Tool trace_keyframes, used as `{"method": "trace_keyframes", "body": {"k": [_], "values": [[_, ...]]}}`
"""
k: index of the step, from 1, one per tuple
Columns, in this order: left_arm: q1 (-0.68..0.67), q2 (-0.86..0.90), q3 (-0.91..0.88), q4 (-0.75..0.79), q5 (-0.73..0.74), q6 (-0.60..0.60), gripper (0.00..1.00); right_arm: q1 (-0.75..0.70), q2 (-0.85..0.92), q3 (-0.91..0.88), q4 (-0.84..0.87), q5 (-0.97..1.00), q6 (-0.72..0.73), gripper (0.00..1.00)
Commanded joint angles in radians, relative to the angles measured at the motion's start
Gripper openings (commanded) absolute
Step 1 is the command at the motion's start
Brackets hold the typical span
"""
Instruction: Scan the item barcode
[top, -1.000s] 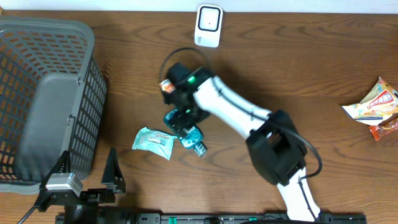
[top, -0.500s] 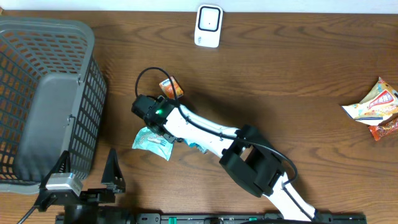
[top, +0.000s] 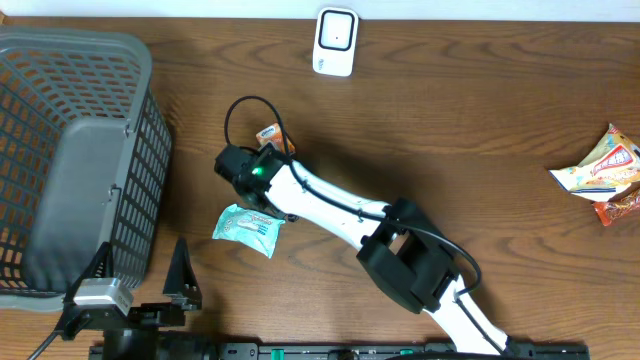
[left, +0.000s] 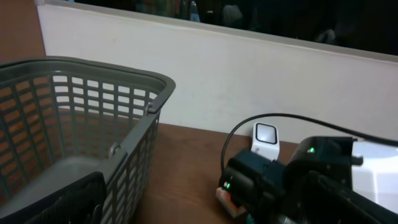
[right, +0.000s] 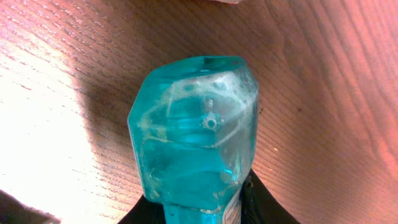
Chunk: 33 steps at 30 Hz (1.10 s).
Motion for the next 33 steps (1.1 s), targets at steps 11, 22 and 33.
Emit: {"method": "trace_keyframes", "body": {"k": [11, 22, 33], "values": [[-0.004, -0.002, -0.002, 0.002, -0.006, 0.016, 0.98, -0.261, 0.104, -0.014, -0.039, -0.579, 0.727, 0.08], [-0.004, -0.002, -0.002, 0.002, -0.006, 0.016, 0.98, -0.319, 0.104, -0.014, -0.039, -0.624, 0.990, 0.40], [-0.004, -0.002, -0.002, 0.002, -0.006, 0.016, 0.98, -0.328, 0.095, -0.013, -0.037, -0.632, 0.980, 0.48]]}}
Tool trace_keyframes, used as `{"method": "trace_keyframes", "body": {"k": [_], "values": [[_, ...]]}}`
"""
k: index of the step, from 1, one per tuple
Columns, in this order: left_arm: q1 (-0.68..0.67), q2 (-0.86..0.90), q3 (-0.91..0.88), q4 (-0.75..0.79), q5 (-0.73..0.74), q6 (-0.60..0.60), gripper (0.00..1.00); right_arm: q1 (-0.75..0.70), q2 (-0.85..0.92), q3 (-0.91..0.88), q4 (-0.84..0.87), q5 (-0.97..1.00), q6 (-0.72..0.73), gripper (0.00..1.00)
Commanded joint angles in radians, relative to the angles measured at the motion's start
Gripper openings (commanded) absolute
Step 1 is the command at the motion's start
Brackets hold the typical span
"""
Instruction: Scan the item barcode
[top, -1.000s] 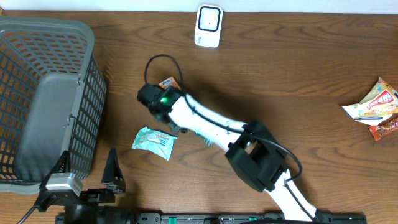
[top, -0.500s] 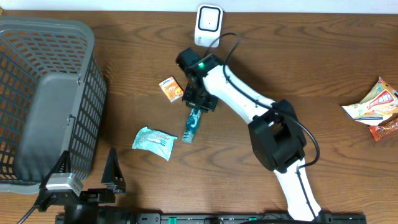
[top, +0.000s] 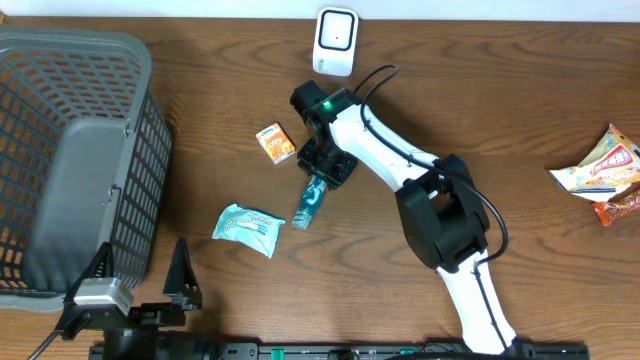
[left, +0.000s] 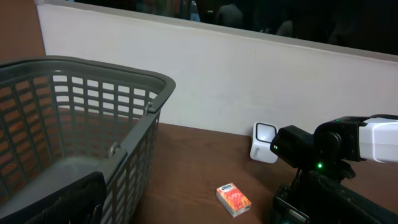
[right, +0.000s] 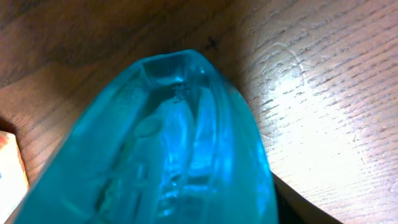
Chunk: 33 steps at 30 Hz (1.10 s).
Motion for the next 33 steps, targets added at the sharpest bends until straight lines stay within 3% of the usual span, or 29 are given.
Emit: {"method": "trace_keyframes", "body": {"k": [1, 8, 11, 12, 23, 33], "values": [[-0.004, -0.002, -0.002, 0.002, -0.005, 0.016, 0.98, -0.006, 0.055, -0.043, -0.008, -0.021, 0.008, 0.48], [-0.004, -0.002, -0.002, 0.002, -0.006, 0.016, 0.98, -0.016, -0.040, -0.042, -0.003, 0.007, -0.065, 0.50], [-0.004, -0.002, -0.002, 0.002, -0.005, 0.016, 0.98, -0.019, -0.097, -0.042, -0.004, 0.018, -0.113, 0.69], [-0.004, -0.002, -0.002, 0.002, -0.006, 0.016, 0.98, -0.019, -0.114, -0.042, -0.003, 0.018, -0.131, 0.70], [-0.004, -0.002, -0.002, 0.002, -0.005, 0.016, 0.98, -0.019, -0.241, -0.042, 0.013, 0.081, -0.232, 0.77], [-0.004, -0.002, -0.002, 0.002, -0.005, 0.016, 0.98, -0.016, -0.338, -0.042, -0.047, 0.262, -0.372, 0.89]]}}
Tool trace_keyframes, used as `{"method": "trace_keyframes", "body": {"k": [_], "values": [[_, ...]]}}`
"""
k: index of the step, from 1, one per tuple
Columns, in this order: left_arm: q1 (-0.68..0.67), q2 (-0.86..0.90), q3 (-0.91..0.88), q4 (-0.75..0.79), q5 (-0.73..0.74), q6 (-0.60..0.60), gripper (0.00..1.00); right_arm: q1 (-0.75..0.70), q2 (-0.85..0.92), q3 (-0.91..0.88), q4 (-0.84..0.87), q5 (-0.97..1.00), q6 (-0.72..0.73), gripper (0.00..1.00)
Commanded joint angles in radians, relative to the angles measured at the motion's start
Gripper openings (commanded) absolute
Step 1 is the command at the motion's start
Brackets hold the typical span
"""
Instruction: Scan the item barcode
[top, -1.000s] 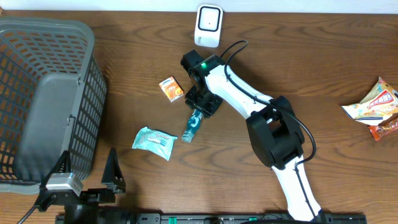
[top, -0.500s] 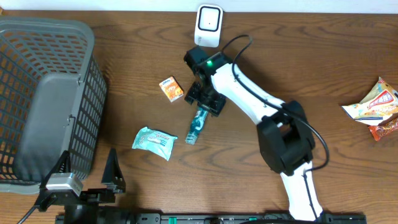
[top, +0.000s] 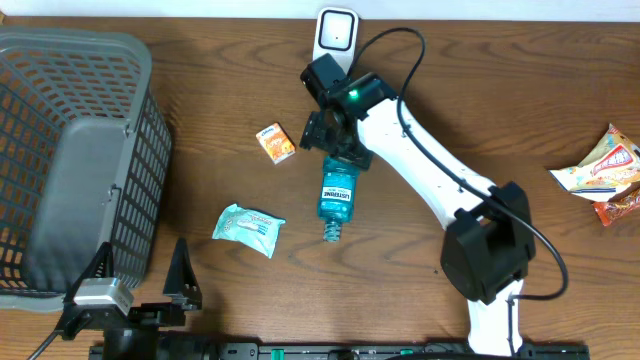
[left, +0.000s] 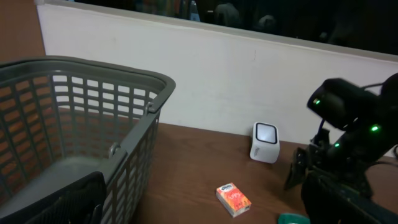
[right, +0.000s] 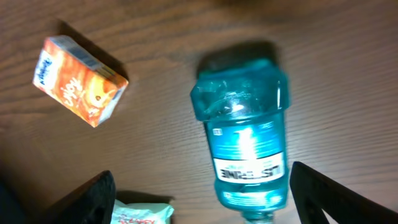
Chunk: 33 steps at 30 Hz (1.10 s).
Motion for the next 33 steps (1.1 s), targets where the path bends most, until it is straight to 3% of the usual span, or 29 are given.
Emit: {"method": "trace_keyframes", "body": {"k": [1, 2, 8, 10, 11, 13, 20, 25, 31, 33], "values": [[-0.004, -0.002, -0.002, 0.002, -0.006, 0.016, 0.98, -0.007, -0.066, 0.002, -0.042, 0.137, -0.077, 0.92], [-0.004, -0.002, -0.002, 0.002, -0.006, 0.016, 0.98, -0.005, -0.075, 0.002, -0.068, 0.177, -0.076, 0.99], [-0.004, -0.002, -0.002, 0.002, -0.005, 0.016, 0.98, 0.027, -0.071, -0.013, -0.085, 0.238, -0.087, 0.99], [-0.004, -0.002, -0.002, 0.002, -0.005, 0.016, 0.98, 0.045, -0.058, -0.028, -0.037, 0.211, -0.170, 0.99], [-0.004, -0.002, -0.002, 0.002, -0.005, 0.016, 0.98, 0.064, -0.037, -0.038, 0.002, 0.193, -0.300, 0.98], [-0.004, -0.002, -0.002, 0.002, -0.005, 0.016, 0.98, 0.086, -0.006, -0.040, 0.005, 0.211, -0.349, 0.97], [-0.004, -0.002, -0.002, 0.002, -0.006, 0.016, 0.98, 0.155, 0.151, -0.040, -0.055, 0.382, -0.135, 0.99], [-0.004, -0.002, -0.002, 0.002, -0.005, 0.016, 0.98, 0.169, 0.262, -0.040, -0.085, 0.407, -0.092, 0.99], [-0.004, -0.002, -0.002, 0.002, -0.006, 0.016, 0.98, 0.168, 0.327, -0.040, -0.092, 0.407, -0.093, 0.72], [-0.004, -0.002, -0.002, 0.002, -0.006, 0.016, 0.98, 0.169, 0.344, -0.040, -0.100, 0.406, -0.096, 0.69]]}}
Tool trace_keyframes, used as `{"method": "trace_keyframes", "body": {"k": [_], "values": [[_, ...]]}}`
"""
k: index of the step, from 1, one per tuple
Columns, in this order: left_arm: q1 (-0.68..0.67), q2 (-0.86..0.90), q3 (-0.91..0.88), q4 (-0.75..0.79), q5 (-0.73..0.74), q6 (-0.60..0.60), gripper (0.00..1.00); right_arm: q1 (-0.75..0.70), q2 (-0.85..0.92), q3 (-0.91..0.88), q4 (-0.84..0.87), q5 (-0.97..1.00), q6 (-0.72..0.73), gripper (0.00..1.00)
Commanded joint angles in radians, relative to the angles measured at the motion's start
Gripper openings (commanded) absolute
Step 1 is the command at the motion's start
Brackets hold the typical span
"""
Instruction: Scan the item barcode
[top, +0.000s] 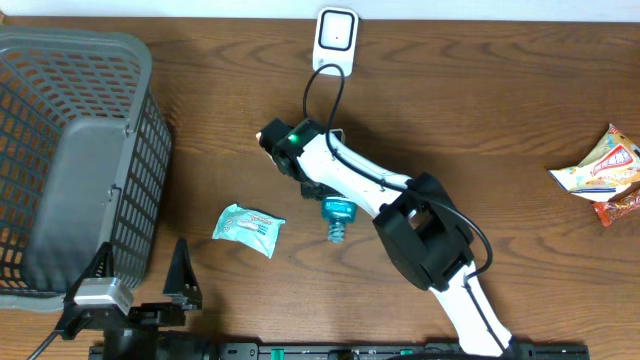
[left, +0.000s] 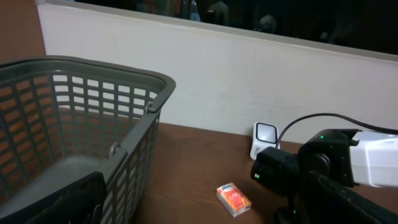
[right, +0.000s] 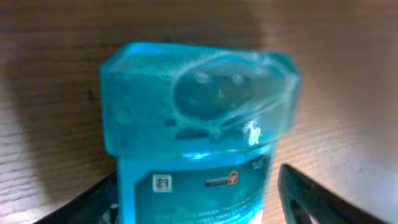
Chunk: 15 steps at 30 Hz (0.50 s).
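Observation:
A teal mouthwash bottle (top: 338, 212) lies on the wooden table, cap toward the front edge. In the right wrist view the bottle (right: 199, 124) fills the frame, its label showing a small square code. My right gripper (right: 199, 208) is open and low over it, one finger on each side, with a gap showing at the right finger (right: 317, 199). The white scanner (top: 336, 41) stands at the far edge, also seen as the scanner (left: 265, 142) in the left wrist view. My left gripper (top: 140, 265) rests open at the front left.
A grey basket (top: 70, 150) fills the left side. A teal tissue pack (top: 247, 227) lies left of the bottle, and an orange box (left: 233, 199) sits near the right arm's wrist. Snack bags (top: 605, 172) are at the right edge.
The right gripper was open and high above the lying bottle with its wrist near the scanner. Now it is low, its fingers on either side of the bottle. The bottle lies about where it was.
The right gripper first held the bottle by the tissue pack, then held it further right beside the orange box. Then the bottle lay on the table, let go, under the open gripper. Now the gripper is down around it. The left arm stayed still.

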Motion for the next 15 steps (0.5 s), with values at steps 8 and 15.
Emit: {"method": "trace_keyframes", "body": {"k": [8, 15], "values": [[-0.004, -0.002, -0.001, 0.003, -0.006, 0.016, 0.98, -0.001, 0.097, -0.020, -0.010, -0.102, -0.050, 0.62], [-0.004, -0.002, -0.001, 0.003, -0.006, 0.016, 0.98, -0.012, 0.097, -0.020, 0.001, -0.276, -0.187, 0.51]]}}
